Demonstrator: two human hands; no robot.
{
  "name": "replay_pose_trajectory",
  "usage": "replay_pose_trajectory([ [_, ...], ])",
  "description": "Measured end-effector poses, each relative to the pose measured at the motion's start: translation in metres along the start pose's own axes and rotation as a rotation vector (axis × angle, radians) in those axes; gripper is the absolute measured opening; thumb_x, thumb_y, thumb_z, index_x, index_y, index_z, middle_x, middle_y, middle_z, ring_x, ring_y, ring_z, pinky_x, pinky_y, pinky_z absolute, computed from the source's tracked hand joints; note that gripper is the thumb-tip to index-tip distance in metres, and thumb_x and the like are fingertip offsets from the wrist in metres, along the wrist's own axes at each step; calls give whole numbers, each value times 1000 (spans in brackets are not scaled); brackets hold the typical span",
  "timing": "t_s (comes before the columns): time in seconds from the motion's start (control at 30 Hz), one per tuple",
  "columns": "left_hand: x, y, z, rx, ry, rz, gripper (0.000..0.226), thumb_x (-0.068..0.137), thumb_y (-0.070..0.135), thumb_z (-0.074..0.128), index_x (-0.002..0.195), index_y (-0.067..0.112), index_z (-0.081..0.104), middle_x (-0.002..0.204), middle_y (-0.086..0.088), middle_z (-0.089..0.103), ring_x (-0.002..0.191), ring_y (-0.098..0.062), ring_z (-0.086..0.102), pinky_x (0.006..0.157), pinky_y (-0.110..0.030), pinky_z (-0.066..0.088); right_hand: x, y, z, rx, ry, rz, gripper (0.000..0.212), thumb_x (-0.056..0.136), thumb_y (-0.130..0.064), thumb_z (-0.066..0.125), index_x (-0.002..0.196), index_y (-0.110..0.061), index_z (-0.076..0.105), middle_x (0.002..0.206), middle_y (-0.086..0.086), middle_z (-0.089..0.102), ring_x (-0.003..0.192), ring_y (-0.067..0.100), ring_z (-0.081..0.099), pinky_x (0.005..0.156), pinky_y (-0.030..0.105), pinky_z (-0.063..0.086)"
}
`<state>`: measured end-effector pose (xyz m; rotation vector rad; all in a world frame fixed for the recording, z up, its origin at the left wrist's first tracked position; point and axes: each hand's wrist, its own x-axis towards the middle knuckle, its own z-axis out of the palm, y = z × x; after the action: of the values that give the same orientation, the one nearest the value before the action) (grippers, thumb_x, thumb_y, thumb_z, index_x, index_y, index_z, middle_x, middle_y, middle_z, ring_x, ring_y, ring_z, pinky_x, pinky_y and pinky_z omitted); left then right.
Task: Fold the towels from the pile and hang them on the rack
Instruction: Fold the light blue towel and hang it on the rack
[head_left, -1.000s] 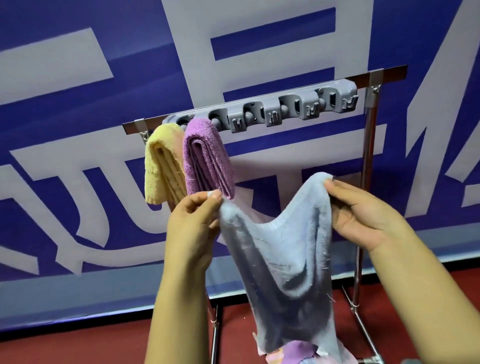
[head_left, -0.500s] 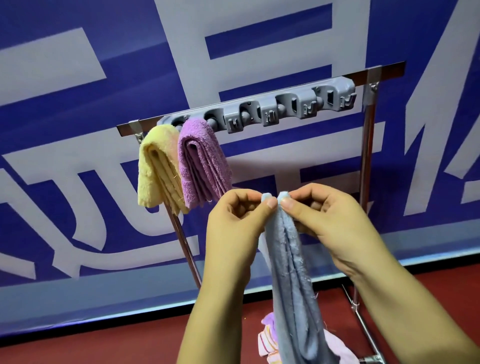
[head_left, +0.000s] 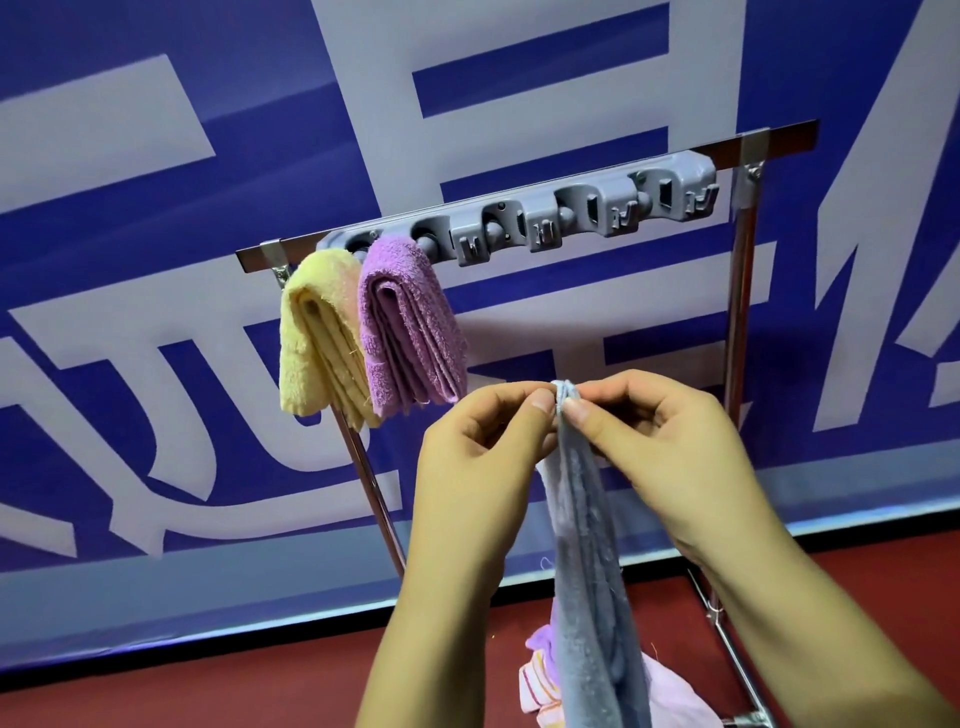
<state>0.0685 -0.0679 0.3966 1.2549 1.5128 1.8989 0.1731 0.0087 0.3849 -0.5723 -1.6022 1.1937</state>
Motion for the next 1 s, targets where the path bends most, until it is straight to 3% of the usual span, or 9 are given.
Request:
replay_pose_trajectory([
  [0.13, -2, 3, 0, -28, -43, -31, 21, 86, 27, 60, 90, 16, 77, 91, -5, 76, 94, -19, 71, 83, -28, 56, -1, -1, 1, -105, 51, -57, 11, 71, -24, 75, 74, -32, 67, 80, -18, 71, 79, 0, 66, 74, 23, 54],
  [0.3, -4, 7, -3, -45, -120, -80, 24, 87, 35, 63, 93, 17, 77, 95, -4, 76, 95, -15, 71, 81, -25, 56, 2, 3, -5, -186, -1, -43, 13, 79, -17, 71, 78, -30, 68, 82, -18, 70, 80, -1, 65, 72, 15, 51],
  [0.43, -3, 11, -9, -45, -162, -75, 29, 78, 30, 59, 101, 16, 71, 92, -5, 76, 92, -15, 72, 74, -22, 56, 5, 2, -14, -64, -91, -6, 11, 84, -14, 64, 85, -23, 71, 85, -6, 73, 84, 9, 68, 82, 36, 56],
  [0.53, 1, 2, -17, 162, -116, 37, 23, 78, 24, 73, 100, 28, 70, 100, 6, 74, 96, -8, 68, 79, -23, 53, 5, 3, -16, 14, -110, 13, 8, 88, -16, 60, 84, -20, 66, 74, -7, 69, 74, 9, 65, 80, 41, 56],
  [0.63, 5, -9, -24, 450, -226, 105, 34, 70, 44, 74, 102, 39, 65, 114, 20, 62, 110, 2, 56, 92, -22, 46, 5, -3, -18, 142, -132, 33, 12, 82, -28, 54, 82, -19, 61, 61, -7, 60, 61, 5, 56, 61, 24, 50],
  [0.73, 5, -20, -25, 517, -347, 32, 37, 66, 46, 73, 98, 31, 63, 115, 19, 57, 115, 1, 53, 102, -31, 43, 7, -9, -21, 242, -128, 33, 14, 80, -29, 51, 81, -19, 60, 62, -7, 59, 59, 4, 53, 55, 17, 44],
  [0.87, 2, -27, -30, 502, -455, -60, 26, 72, 35, 74, 92, 22, 63, 96, 5, 65, 98, -13, 64, 92, -47, 50, 10, -11, -27, 323, -102, 62, 13, 79, -29, 53, 77, -21, 63, 67, -2, 59, 64, 9, 51, 58, 22, 43],
  [0.93, 2, -29, -35, 542, -479, -67, 30, 72, 39, 71, 88, 16, 60, 85, -8, 62, 80, -17, 59, 82, -54, 50, 12, -12, -31, 355, -74, 86, 10, 85, -23, 57, 78, -20, 63, 66, -1, 59, 64, 11, 51, 59, 25, 43],
  [1.0, 1, -29, -40, 544, -452, -61, 26, 72, 36, 70, 85, 17, 59, 82, -10, 61, 74, -21, 55, 79, -55, 48, 14, -12, -35, 389, -32, 106, 16, 92, -17, 51, 80, -17, 61, 64, -1, 59, 61, 10, 52, 57, 23, 44],
])
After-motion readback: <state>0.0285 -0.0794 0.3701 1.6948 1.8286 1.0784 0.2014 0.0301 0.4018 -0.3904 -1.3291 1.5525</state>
